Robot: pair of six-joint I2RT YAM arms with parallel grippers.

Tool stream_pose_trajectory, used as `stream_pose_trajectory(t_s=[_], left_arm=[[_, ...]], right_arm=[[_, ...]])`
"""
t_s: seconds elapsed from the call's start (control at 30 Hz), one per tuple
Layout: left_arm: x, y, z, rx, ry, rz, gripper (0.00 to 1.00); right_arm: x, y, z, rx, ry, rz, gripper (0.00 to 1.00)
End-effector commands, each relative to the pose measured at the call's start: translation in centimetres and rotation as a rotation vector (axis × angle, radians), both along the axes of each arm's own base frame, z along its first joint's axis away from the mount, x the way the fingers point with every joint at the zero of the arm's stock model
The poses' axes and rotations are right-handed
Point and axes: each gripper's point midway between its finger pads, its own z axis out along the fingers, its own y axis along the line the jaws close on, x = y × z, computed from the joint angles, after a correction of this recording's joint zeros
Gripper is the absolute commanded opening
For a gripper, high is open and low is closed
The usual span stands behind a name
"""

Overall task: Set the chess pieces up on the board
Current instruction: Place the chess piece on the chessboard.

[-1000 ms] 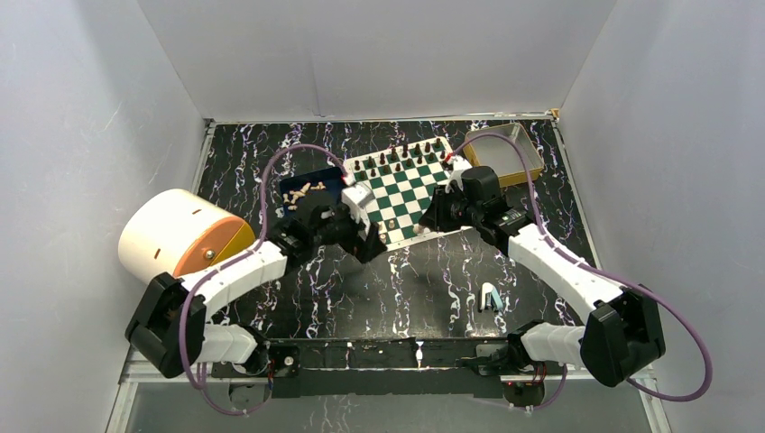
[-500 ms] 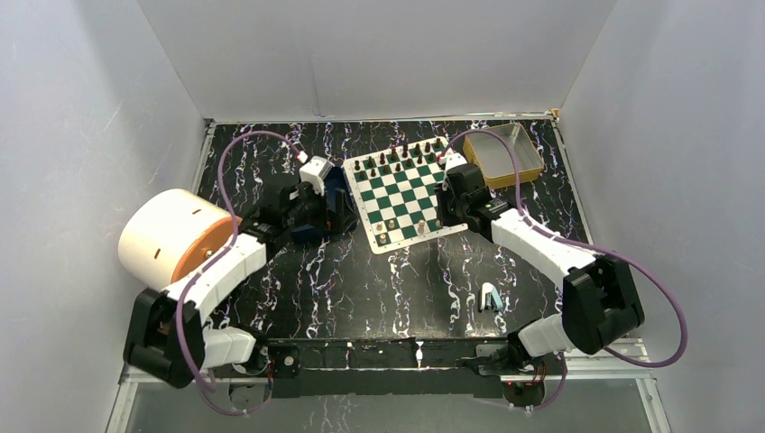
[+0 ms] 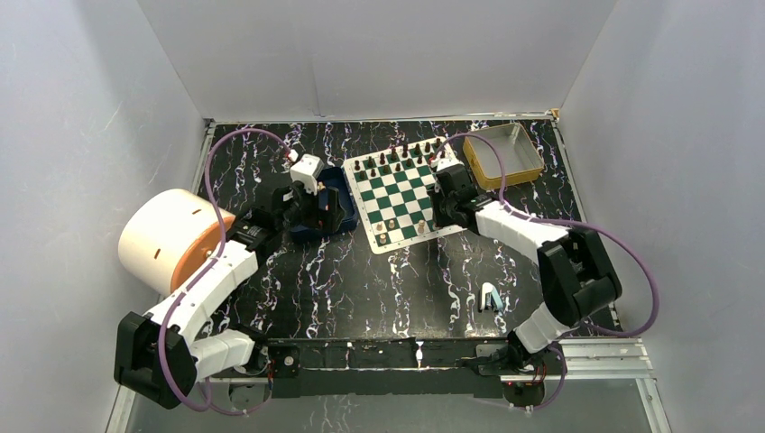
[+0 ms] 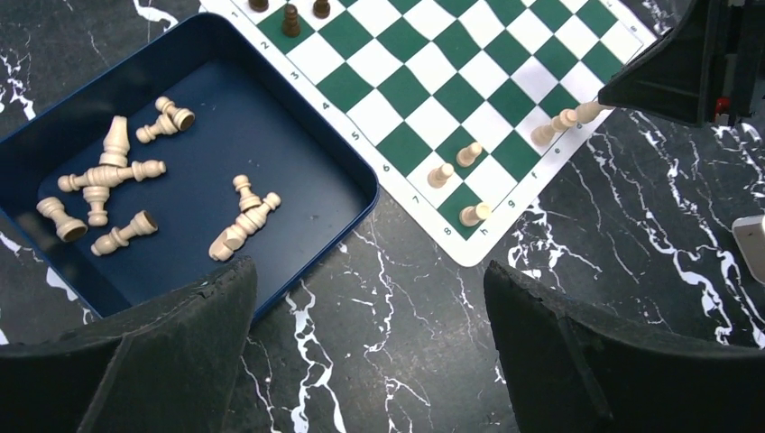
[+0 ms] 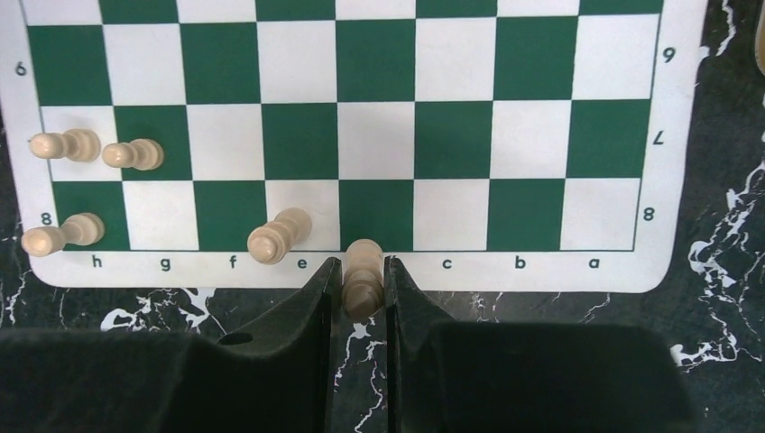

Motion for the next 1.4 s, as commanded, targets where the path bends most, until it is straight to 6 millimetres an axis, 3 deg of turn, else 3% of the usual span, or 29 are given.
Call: stream_pose_trajectory(t_s=[0.0, 1.23, 1.37], left_arm=[[0.1, 0.7, 1.8, 0.041, -0.048, 0.024, 0.93], [-0.1, 0.2, 1.6, 0.036, -0.047, -0.008, 0.93], [-0.1, 0.2, 1.6, 0.039, -0.049, -0.005, 0.93]], right_arm=[[2.0, 0.6, 1.5, 0.005, -0.032, -0.029, 0.21], [3.2, 1.2, -0.7, -0.033, 0.017, -0.024, 0.24], [3.1, 1.2, -0.8, -0.032, 0.023, -0.023, 0.33]])
